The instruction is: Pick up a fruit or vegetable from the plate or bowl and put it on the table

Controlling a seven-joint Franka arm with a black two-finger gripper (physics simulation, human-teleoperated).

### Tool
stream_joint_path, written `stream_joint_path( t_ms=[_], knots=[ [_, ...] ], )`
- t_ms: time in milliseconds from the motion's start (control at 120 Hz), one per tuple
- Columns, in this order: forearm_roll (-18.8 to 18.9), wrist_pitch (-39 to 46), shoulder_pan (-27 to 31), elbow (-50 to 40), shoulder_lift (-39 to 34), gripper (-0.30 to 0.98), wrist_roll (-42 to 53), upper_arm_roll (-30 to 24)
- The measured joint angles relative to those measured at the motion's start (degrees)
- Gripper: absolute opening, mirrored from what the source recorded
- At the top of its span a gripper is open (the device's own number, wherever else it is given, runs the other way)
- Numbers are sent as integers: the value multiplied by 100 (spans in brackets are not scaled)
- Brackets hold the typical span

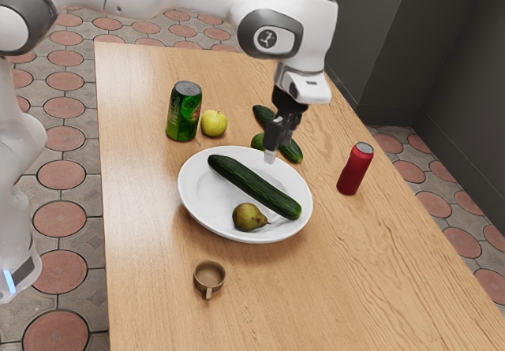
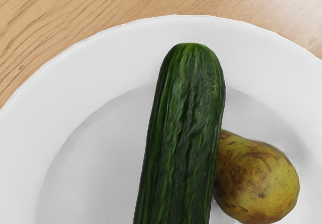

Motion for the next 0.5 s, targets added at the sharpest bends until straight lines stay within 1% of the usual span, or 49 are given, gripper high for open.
stream_joint_path(
  t_ms=[108, 317, 500],
  knots=[
    [62, 120, -230, -219, -18, 69, 311, -14],
    [265, 336, -107, -738, -374, 69, 756, -20],
    [452, 457, -187, -1094, -507, 69, 1014, -25]
  ],
)
